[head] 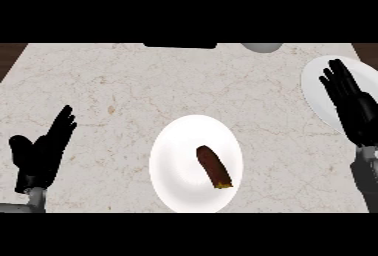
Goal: Pick the sweet potato from the plate and place it in the plate
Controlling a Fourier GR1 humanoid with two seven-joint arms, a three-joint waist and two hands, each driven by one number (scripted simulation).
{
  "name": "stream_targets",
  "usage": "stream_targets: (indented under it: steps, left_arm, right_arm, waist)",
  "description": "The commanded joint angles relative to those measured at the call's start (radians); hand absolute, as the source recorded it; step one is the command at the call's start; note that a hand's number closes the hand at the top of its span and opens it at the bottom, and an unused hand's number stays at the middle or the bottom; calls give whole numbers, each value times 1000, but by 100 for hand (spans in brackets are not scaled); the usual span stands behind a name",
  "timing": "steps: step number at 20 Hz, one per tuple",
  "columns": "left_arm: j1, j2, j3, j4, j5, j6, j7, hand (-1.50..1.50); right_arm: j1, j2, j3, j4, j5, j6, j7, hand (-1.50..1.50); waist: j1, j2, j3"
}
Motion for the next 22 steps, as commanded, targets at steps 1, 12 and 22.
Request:
stream_targets:
  steps: [1,12,22]
  left_arm:
    - [-13,-14,16,57,3,-26,-32,0]
    - [-192,-68,-19,90,3,-37,-4,0]
    - [-120,-71,-7,83,-4,-61,-25,0]
  right_arm:
    - [-90,40,75,99,-21,136,-29,150]
    - [-138,186,290,289,36,476,-439,-150]
    - [-344,99,473,511,410,538,-729,-150]
  waist:
    - [-15,-7,6]
    - [-1,15,10]
    - [2,-7,7]
